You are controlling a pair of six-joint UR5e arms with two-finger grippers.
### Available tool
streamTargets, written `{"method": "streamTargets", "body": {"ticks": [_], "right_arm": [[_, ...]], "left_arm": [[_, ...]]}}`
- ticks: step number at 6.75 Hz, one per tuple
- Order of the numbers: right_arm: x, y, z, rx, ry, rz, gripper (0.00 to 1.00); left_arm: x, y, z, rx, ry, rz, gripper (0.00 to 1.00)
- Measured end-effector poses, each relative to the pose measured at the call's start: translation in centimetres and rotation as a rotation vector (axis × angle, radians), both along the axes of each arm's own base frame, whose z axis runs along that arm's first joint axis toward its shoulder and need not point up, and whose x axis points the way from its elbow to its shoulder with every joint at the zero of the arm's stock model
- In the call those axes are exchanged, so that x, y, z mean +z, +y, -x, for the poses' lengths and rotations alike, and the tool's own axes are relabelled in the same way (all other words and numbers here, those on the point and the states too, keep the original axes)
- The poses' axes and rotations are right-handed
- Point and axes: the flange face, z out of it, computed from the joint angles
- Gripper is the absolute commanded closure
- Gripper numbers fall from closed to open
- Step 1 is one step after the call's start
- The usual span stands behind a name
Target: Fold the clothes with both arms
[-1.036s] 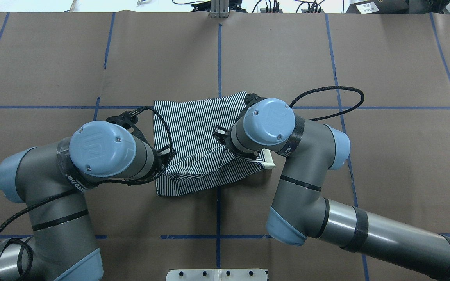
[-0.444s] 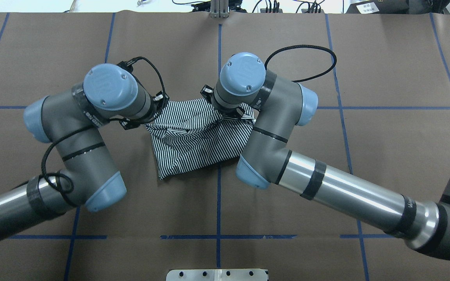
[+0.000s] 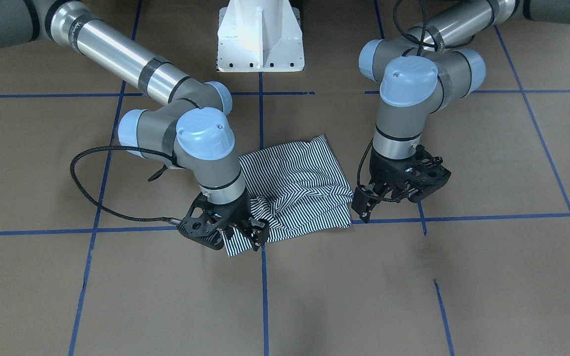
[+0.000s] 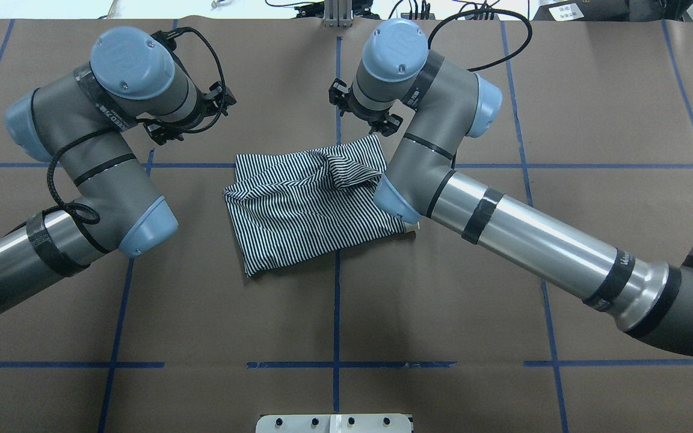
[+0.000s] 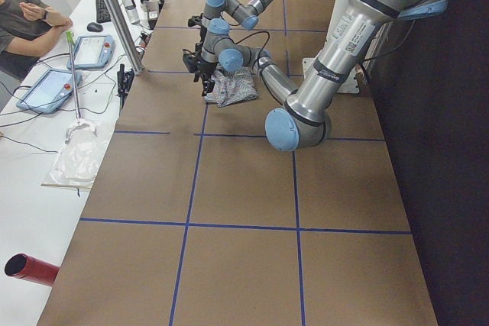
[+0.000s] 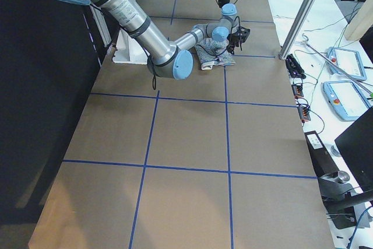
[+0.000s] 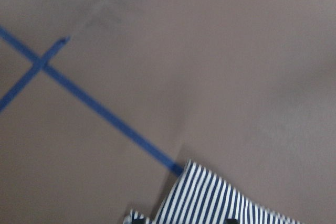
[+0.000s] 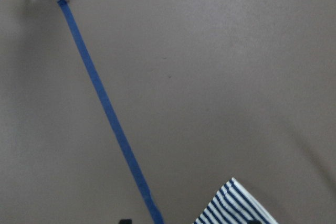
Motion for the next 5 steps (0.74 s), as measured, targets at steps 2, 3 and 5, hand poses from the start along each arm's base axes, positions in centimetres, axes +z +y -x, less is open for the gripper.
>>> {"method": "streamTargets", "body": {"ticks": [2, 3, 5], "right_arm": [[-0.5, 0.3, -0.1, -0.098, 0.022, -0.052, 0.0], [-1.3, 2.2, 1.2, -0.18, 0.058, -0.105, 0.0], [-3.1, 7.0, 5.2, -0.319, 0.184, -0.223, 0.0]], "left_arm": [[-1.7, 1.1, 0.7, 0.049, 0.053, 0.001, 0.0], [-2.6, 2.0, 1.4, 0.065, 0.079, -0.004, 0.0], [-2.7, 3.6, 2.8, 0.083, 0.102, -0.01, 0.0]]}}
